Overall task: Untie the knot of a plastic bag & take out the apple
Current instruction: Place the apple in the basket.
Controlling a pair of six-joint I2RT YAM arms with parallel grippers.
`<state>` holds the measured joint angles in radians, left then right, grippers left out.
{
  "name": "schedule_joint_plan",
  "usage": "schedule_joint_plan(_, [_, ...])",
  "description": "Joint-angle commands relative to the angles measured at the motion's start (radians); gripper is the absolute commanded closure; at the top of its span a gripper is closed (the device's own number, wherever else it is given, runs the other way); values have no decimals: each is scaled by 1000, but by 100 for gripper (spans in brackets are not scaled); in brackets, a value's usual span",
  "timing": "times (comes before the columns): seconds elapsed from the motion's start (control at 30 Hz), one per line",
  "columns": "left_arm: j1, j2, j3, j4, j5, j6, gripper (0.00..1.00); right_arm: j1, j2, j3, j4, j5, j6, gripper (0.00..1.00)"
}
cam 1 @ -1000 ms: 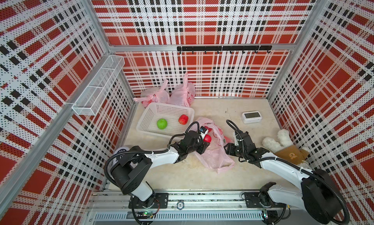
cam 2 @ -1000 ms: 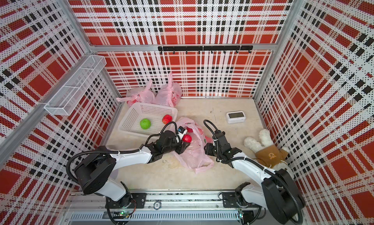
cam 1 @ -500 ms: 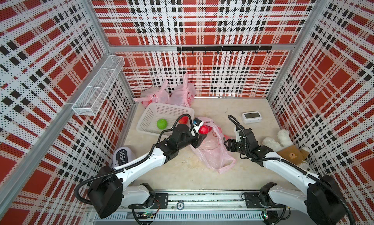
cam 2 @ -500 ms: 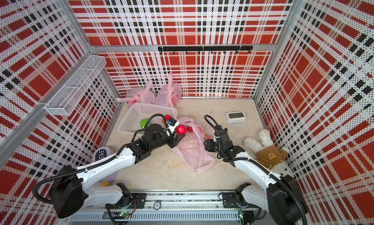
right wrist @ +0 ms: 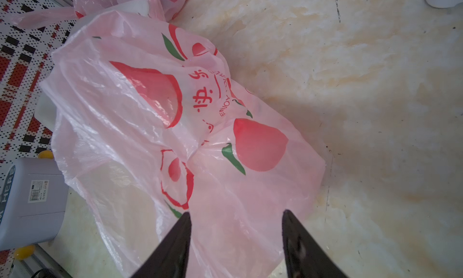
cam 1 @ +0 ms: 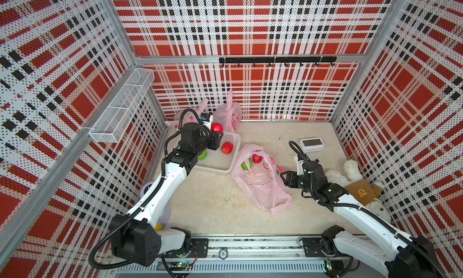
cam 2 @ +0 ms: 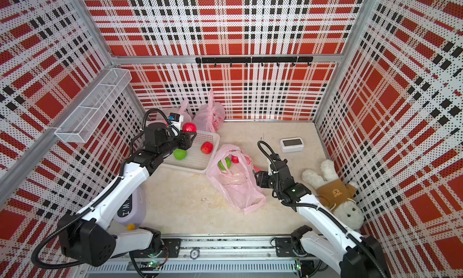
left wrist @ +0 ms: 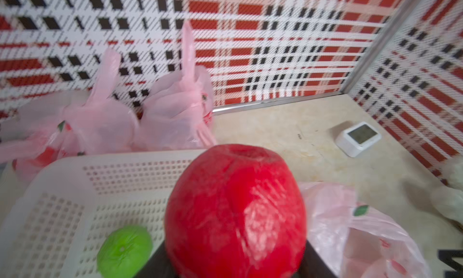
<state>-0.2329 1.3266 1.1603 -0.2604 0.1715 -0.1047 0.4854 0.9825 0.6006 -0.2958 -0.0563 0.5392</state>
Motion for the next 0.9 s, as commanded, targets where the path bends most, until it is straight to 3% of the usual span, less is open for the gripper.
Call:
schedule_joint_plan(0.0, [49,90,37,-167,2,-65,49,22,-27,27,-6,4,16,40])
schedule_joint_plan(0.33, [114,256,76,-196,69,-96,39,125,43,31,35,27,44,37])
schedule_joint_plan(0.47, [113,257,80,-208,56,-87,30,147,81,48,37,22,34,36])
schedule_joint_plan(0.63, [104,234,87,-224,39,-76,27,152,77,73,28,38,8,36])
schedule_joint_plan(0.77, [70,190,86,-229,19,-64,27,150,49,128,-34,124,-49,33])
schedule_joint_plan(0.87, [-25,136,79,-229,-60,-1,27,121,52,185,-64,152,-87,31])
